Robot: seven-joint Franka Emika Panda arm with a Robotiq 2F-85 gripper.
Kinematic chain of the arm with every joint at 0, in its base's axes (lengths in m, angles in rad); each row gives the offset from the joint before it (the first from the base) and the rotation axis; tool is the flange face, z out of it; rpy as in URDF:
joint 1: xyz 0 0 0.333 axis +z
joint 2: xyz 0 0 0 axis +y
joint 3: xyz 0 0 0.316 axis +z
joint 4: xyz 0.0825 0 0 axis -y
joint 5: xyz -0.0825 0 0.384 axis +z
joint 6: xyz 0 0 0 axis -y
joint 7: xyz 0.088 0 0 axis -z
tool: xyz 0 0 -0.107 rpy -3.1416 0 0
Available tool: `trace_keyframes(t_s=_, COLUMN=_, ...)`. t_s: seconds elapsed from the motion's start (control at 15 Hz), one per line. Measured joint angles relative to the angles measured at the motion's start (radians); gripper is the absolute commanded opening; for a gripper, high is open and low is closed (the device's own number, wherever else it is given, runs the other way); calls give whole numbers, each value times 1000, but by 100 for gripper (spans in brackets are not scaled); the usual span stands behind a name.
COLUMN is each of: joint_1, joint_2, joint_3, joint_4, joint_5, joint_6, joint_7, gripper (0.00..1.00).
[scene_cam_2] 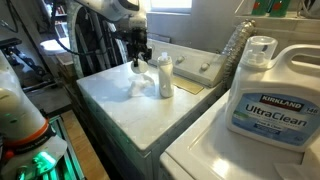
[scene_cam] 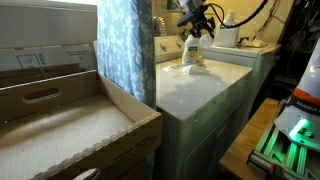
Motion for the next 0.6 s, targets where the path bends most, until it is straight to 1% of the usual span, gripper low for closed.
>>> trace_keyframes(t_s=0.2, joint_1=18, joint_2=5, joint_3=29, joint_4=101, joint_5=-154, joint_6=-141, joint_7=3, gripper=38)
trace_keyframes(t_s=0.27, joint_1=24, joint_2=12, joint_3=36, joint_4=133, joint_5=-208, joint_6=-173, joint_7=3, gripper=63)
trace_keyframes(t_s=0.4, joint_1=32, joint_2=36, joint_3=46, joint_4=187, joint_5=-299, joint_6=-208, joint_7=3, gripper=63)
trace_keyframes(t_s=0.53, joint_1=34, joint_2=58, joint_3=48, joint_4=210, joint_5=-323, joint_6=-215, joint_7=4, gripper=63)
trace_keyframes(t_s=0.6, joint_1=34, joint_2=66, joint_3=48, joint_4=214, joint_5=-326, joint_6=-216, joint_7=5, gripper=38)
